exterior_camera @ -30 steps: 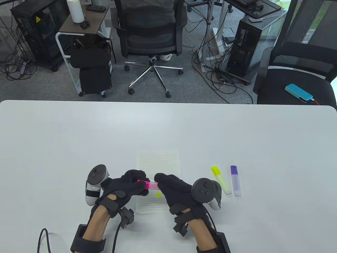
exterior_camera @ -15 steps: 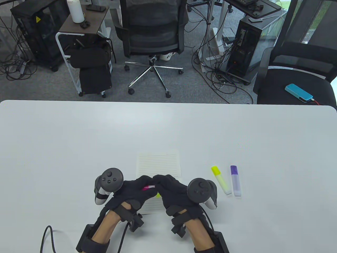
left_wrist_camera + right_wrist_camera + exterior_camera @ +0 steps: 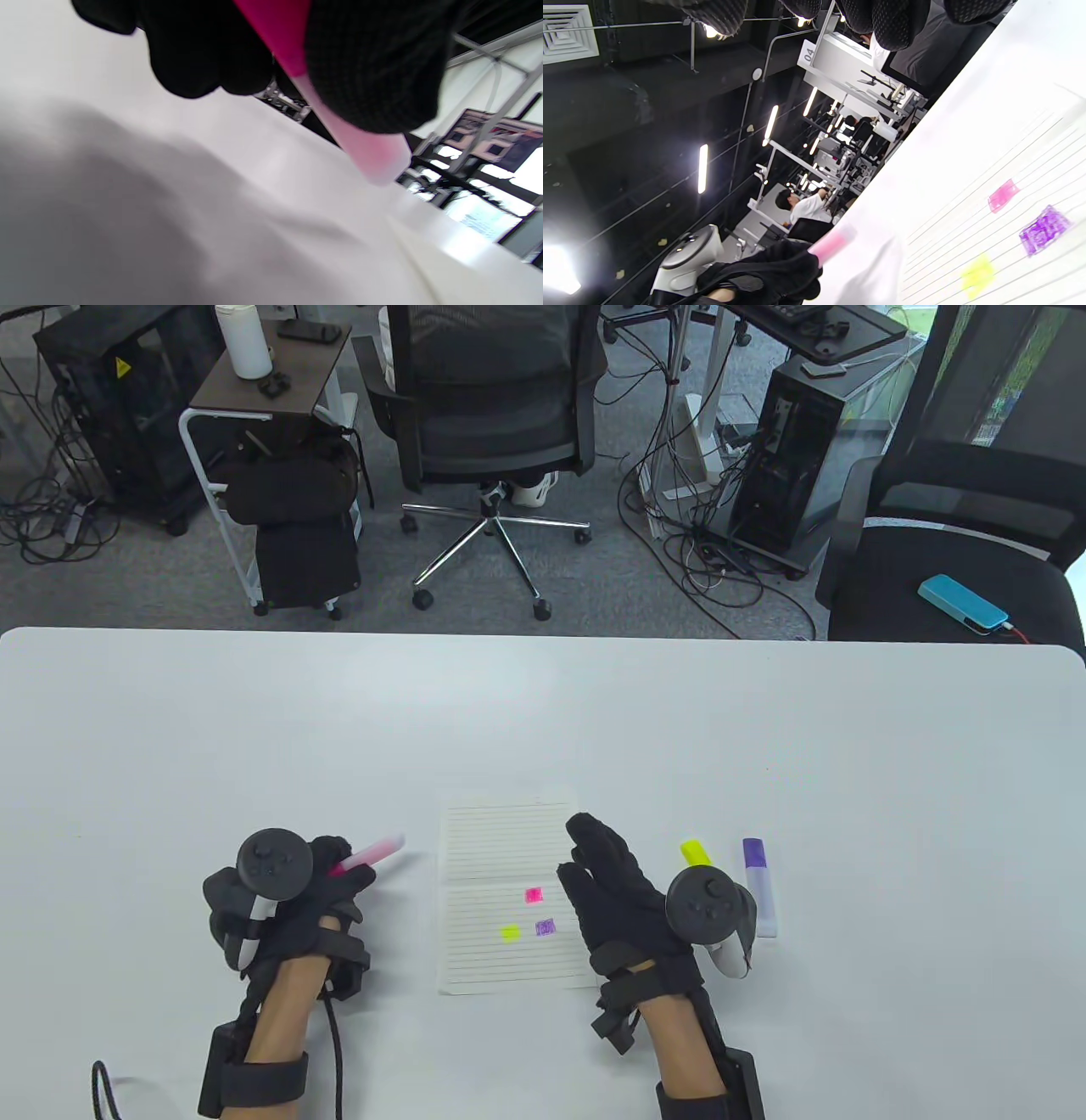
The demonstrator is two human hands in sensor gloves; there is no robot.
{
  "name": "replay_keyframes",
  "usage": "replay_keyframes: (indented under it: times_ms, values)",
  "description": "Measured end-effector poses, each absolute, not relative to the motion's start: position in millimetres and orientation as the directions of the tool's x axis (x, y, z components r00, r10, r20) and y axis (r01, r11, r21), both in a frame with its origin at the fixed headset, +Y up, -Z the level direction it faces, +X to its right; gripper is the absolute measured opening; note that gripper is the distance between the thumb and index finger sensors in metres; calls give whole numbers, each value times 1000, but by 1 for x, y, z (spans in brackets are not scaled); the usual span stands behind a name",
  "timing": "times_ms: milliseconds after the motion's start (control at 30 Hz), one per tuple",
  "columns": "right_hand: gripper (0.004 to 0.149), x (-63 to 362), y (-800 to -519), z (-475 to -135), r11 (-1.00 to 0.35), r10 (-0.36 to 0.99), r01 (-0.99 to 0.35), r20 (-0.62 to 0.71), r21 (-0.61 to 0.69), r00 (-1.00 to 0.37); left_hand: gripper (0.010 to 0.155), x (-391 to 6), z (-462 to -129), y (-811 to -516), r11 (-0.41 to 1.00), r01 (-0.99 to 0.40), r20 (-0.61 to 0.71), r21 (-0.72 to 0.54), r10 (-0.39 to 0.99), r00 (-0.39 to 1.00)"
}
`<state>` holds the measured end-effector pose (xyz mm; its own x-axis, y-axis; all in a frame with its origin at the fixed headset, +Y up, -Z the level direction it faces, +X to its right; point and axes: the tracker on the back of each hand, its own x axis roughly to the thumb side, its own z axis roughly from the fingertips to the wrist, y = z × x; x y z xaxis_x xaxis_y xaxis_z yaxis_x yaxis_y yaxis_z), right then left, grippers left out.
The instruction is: Apply highlighter ink on paper
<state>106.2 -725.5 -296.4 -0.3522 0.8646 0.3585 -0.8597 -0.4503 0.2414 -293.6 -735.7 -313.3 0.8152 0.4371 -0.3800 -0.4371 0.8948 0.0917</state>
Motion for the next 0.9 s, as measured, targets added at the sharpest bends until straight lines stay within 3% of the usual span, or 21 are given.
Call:
replay_keyframes:
  times_ms: [133,233,367,500,600,733,833,900]
  values:
    - [66,104,-725,-295,-449,862,-857,377,253,-341,53,-305,-313,-745,920,-391,-533,-30,316,785]
    - [70,104,-726,-295,-418,874,-869,378,266,-305,53,-305,-314,-754,907,-378,-556,-184,221,801]
    - [73,102,-728,-295,-389,887,-873,375,293,-269,56,-299,-314,-757,902,-375,-556,-216,202,806]
    - [73,100,-729,-295,-410,880,-862,379,299,-287,72,-297,-313,-756,890,-394,-538,-229,222,813]
    - [72,98,-730,-295,-408,882,-859,378,310,-282,77,-293,-309,-745,877,-470,-476,-106,370,798]
    - [72,98,-731,-295,-412,882,-853,373,320,-286,78,-279,-306,-723,846,-531,-235,40,525,818]
    - [72,97,-730,-295,-414,882,-851,374,323,-286,78,-266,-302,-714,754,-640,-39,147,651,758]
    - [72,95,-731,-295,-421,879,-846,376,327,-292,78,-255,-302,-713,630,-764,111,141,756,645]
